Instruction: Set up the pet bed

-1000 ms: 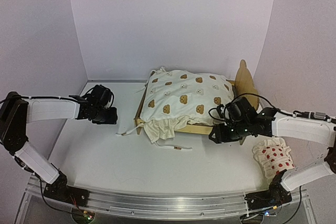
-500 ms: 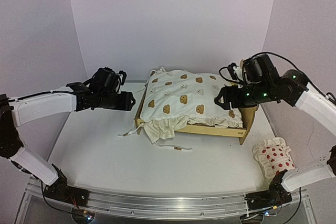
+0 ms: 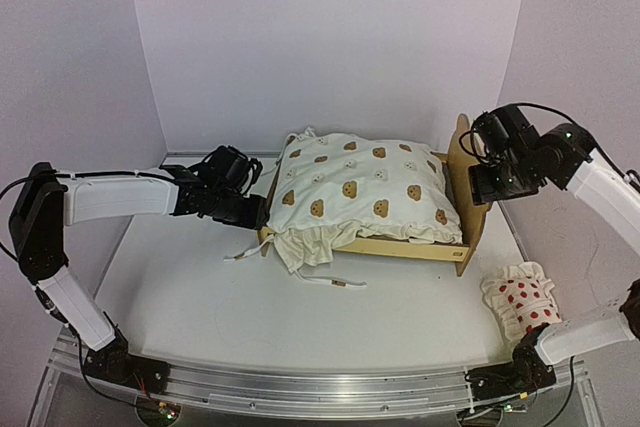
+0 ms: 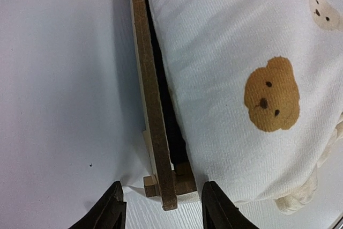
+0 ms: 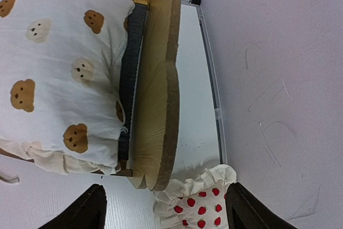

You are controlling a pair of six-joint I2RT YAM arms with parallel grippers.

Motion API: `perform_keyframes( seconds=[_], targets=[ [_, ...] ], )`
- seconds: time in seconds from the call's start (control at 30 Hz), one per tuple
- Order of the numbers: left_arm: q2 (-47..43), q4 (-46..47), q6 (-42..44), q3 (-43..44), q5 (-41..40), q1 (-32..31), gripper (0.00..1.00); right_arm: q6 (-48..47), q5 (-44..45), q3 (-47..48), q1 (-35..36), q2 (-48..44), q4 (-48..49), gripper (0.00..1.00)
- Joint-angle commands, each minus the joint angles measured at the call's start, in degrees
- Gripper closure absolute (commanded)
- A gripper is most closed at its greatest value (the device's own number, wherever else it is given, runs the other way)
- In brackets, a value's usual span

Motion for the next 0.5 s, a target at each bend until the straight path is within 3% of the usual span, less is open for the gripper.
perform_keyframes(
  seconds=[0.0,0.13,0.27,0.47],
  targets=[
    [1.12,2.25,0.45,1.61,0.25,-0.21,0.55,0.9,-2.53,-1.77,-2.54,3.32,0.26,0.29],
    [1.86,3.12,0.28,1.1,0.14,-0.19,0.62,0.97,-7.59,-4.07,-4.41,5.66,3.31,0.38],
    [2.91,2.74,0.09,1.01,-0.81,-0.24,0.78,0.66,-9.63,-5.04,-4.58,6.04,4.97,0.58],
    [2.83,1.0,-2.23,0.02,-5.37,-0.21,0.88,-0.72,-17.46,-5.42,-4.57,6.62,6.59,0.87]
  ],
)
